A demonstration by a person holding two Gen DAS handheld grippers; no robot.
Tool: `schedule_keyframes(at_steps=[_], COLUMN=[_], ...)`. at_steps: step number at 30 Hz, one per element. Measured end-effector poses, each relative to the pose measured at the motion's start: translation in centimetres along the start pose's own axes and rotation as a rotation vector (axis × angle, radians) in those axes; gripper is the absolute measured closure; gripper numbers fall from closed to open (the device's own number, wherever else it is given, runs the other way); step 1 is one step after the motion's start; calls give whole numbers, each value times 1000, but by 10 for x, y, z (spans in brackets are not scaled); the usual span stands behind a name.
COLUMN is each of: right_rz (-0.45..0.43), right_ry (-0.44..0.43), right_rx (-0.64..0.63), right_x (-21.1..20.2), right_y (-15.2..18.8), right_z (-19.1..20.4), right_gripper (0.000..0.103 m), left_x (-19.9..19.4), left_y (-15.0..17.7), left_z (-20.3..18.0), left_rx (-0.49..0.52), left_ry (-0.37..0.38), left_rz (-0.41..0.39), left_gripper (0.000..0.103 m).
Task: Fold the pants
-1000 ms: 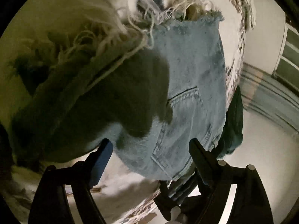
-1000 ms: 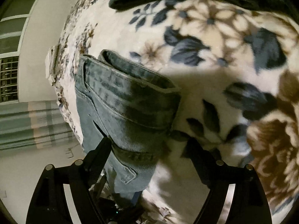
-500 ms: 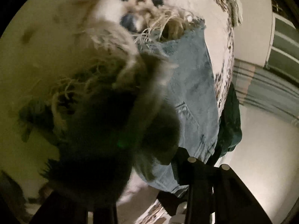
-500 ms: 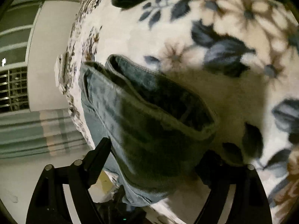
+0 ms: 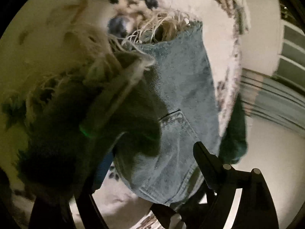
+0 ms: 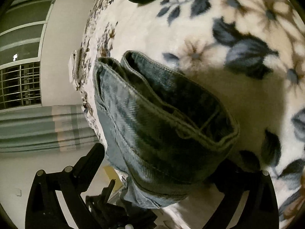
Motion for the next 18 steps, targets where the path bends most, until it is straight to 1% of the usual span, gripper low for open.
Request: schedule_keyframes(at_steps=[2,3,5,7,8,9,11,12,13,14,16,18], right_rz=[-1,-6,-7,-3,1,5,12,14,14,14,17,17], right_ry=[0,-7,-12,-7,-3,-1,-3,-7,-12,-16,-18,-15], right_rx=[0,-1,-12,-18,-19,-19,-16,-11,-7,-5,-4,-1], right_x=[-1,-1,-8,-10,-10,-11,-15,-16,-17,-17,-17,-14], right_y=[-2,-2,3,6,7,8,11,12,13,13,13,11], right_z=[2,5,3,2,2,1,-3,-5,-8,-9,-12,-13], right_gripper=[0,0,1,1,1,1,1,1,1,1,1,1], left_x=[1,1,6,6,2,2,-7,-10,-10,-5,3,14], left_y=[0,-2,-7,-5,1,8,18,18,15,10,5,0], left_z=[-10,-15,-24,-18,-8,-6,22,32,35,35,27,13], left_rx=[5,16,72,113,115,96,15,-32,-59,-80,-92,-68], left_ry=[-8,7,18,48,48,45,-3,14,42,50,44,9], left_rz=[-7,-4,10,46,72,84,104,92,76,62,46,20], left_gripper=[19,19,19,19,19,19,18,18,18,18,9,8])
Point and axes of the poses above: each gripper's, at about its wrist camera, not at the fingertips, and x roughly the way its jaws point, z to its left, y to its underside, the point moved 9 cm from there along x, roughly the way its jaws point, and after that the axes turned 6 degrees about y, right-handed, at the moved point
